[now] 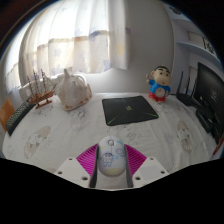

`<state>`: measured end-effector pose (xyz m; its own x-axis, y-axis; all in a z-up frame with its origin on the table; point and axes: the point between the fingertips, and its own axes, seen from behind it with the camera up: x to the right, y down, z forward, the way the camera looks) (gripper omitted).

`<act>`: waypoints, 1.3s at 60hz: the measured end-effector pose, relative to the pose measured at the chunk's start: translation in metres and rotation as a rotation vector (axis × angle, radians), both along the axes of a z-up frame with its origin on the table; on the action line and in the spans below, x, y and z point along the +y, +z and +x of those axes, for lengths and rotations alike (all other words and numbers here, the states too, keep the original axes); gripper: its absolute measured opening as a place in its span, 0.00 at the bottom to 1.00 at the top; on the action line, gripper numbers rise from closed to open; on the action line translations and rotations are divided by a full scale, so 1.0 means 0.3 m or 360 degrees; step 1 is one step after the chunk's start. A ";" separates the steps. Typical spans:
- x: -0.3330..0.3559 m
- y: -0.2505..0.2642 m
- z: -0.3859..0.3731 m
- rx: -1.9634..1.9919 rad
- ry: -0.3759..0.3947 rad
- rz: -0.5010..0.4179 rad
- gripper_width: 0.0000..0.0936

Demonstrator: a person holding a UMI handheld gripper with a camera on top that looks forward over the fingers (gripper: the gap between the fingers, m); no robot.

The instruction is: Arrange mouse

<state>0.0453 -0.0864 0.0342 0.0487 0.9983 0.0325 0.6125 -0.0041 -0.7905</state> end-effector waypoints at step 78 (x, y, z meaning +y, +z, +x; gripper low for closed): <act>0.317 0.306 -0.292 -0.0022 -0.0026 0.0059 0.91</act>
<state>-0.0422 0.0085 0.1260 0.0645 0.9955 0.0700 0.6236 0.0145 -0.7816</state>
